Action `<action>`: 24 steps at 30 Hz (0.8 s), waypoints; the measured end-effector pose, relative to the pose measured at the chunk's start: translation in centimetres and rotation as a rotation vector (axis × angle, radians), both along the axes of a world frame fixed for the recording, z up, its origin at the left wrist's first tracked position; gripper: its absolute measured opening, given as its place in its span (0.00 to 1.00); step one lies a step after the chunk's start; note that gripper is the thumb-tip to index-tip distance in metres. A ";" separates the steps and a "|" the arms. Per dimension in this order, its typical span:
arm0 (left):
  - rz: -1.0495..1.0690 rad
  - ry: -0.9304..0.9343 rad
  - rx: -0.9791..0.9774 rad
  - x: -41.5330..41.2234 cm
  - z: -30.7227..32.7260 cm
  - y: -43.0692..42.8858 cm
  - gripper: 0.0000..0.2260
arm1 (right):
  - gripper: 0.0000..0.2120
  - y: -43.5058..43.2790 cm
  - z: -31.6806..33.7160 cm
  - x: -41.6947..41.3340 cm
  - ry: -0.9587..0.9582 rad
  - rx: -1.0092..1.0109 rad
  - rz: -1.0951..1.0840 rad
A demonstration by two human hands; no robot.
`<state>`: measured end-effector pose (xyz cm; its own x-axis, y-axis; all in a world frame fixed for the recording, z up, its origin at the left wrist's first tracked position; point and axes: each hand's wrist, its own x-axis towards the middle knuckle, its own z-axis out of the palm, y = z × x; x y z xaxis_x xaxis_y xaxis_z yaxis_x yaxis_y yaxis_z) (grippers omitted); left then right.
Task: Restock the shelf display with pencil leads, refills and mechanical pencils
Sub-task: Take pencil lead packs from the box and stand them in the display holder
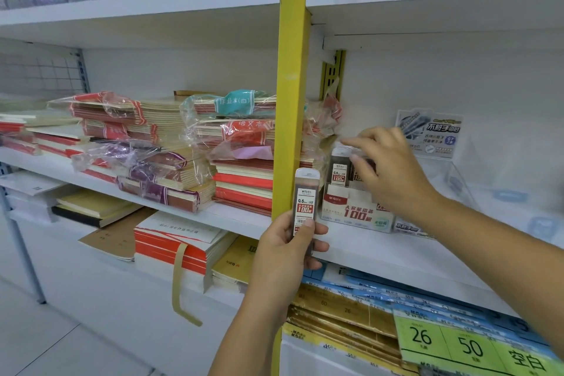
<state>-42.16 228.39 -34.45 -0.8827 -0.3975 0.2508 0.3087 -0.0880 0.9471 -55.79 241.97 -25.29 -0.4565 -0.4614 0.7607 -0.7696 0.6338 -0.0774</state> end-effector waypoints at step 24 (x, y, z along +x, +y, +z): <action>0.306 0.138 -1.111 -5.0 -2.6 2.8 0.26 | 0.18 -0.3 1.7 -2.4 -0.206 0.001 0.090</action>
